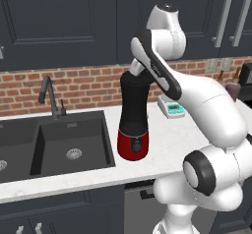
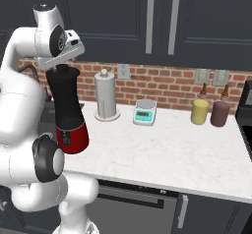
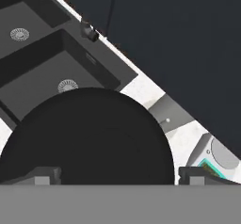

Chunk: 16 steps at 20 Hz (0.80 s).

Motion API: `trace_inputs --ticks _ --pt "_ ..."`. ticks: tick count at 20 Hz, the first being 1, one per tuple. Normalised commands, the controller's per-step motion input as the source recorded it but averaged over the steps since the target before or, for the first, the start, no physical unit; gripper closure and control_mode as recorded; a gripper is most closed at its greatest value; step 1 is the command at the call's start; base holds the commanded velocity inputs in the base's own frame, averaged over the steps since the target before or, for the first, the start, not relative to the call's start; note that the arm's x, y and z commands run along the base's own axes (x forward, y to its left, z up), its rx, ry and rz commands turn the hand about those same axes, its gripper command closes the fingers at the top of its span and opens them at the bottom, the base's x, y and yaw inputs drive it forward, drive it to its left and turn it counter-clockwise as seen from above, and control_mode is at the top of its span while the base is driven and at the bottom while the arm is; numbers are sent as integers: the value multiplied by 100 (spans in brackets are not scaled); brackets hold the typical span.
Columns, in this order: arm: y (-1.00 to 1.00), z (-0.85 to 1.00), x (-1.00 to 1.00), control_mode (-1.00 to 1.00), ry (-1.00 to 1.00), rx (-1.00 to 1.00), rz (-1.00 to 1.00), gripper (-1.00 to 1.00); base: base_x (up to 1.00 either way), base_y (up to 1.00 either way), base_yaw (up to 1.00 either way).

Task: Close the lid blender by securely placing the lid on top.

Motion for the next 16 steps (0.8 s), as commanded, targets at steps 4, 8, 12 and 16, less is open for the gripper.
trace_inputs --ticks 4,8,12,16 --pt "-40 24 -58 -100 -14 6 0 -100 0 0 0" --pt "-41 13 -60 -100 -12 10 0 -100 0 0 0" --pt "-35 18 -77 -100 -17 11 0 -100 0 0 0" --pt "-39 10 -91 -100 -17 11 0 -100 0 0 0"
